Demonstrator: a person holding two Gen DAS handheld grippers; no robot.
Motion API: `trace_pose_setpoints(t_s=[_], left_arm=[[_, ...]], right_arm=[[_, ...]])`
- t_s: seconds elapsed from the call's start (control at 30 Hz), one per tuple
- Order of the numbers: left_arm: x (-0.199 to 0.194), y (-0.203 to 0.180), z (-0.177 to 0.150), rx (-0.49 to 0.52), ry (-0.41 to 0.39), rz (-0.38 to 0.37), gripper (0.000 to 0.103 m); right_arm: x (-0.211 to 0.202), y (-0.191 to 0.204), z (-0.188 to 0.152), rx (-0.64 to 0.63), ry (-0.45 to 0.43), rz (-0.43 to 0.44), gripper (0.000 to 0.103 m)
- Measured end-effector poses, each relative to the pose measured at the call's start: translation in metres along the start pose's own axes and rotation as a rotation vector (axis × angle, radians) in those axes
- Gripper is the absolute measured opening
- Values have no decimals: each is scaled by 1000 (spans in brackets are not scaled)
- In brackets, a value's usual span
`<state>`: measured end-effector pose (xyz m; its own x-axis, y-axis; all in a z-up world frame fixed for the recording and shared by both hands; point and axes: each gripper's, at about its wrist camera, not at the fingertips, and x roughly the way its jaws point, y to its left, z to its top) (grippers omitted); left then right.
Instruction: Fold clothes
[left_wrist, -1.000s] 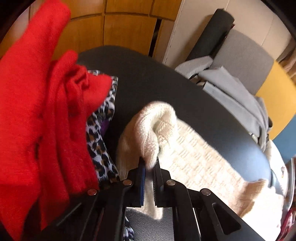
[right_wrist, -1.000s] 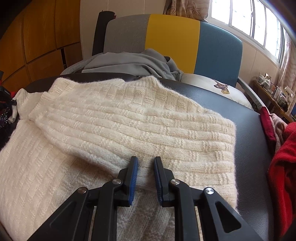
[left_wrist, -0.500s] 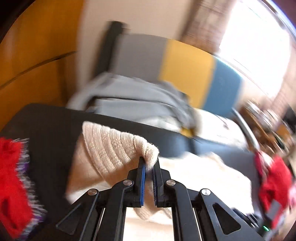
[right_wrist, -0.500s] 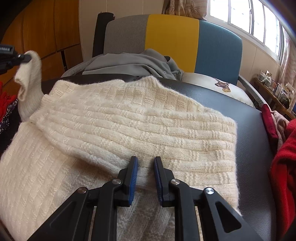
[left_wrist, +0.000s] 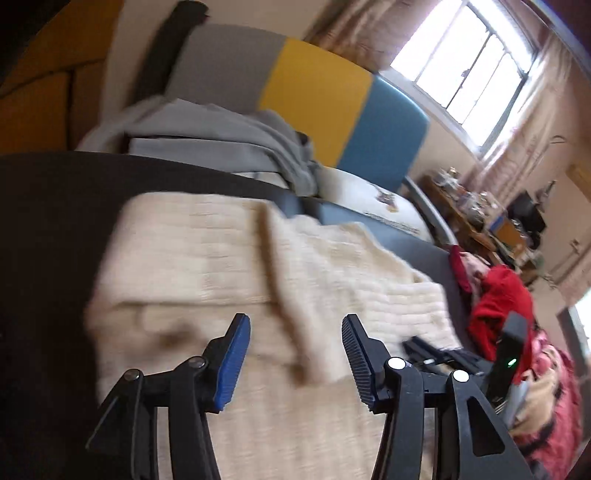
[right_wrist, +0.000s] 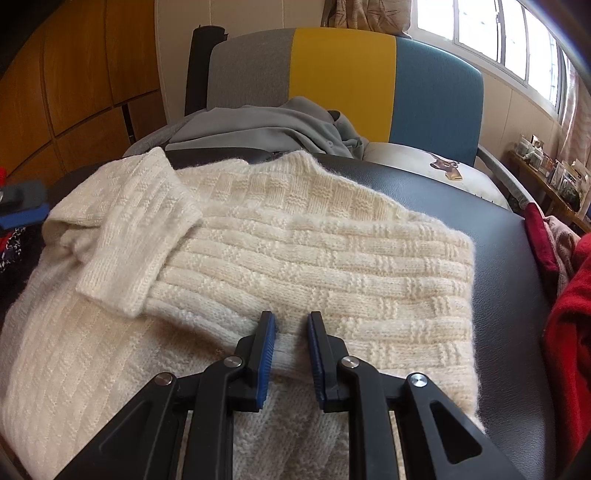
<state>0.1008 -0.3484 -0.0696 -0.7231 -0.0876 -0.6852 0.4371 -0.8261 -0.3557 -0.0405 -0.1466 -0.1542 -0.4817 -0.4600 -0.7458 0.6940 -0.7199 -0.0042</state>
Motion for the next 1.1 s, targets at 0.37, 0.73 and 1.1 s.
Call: trace_pose_setpoints(t_s=[0.37, 0.73, 1.1], left_arm=[[10, 74, -57, -116, 45, 109, 58], [15, 64, -71, 10, 20, 130, 75], [17, 67, -73, 10, 3, 97, 79]], right_arm=[[-22, 94, 36, -146, -48, 205, 24], [26, 142, 43, -236, 29, 129, 25], [-52, 34, 86, 220, -59, 413, 11]])
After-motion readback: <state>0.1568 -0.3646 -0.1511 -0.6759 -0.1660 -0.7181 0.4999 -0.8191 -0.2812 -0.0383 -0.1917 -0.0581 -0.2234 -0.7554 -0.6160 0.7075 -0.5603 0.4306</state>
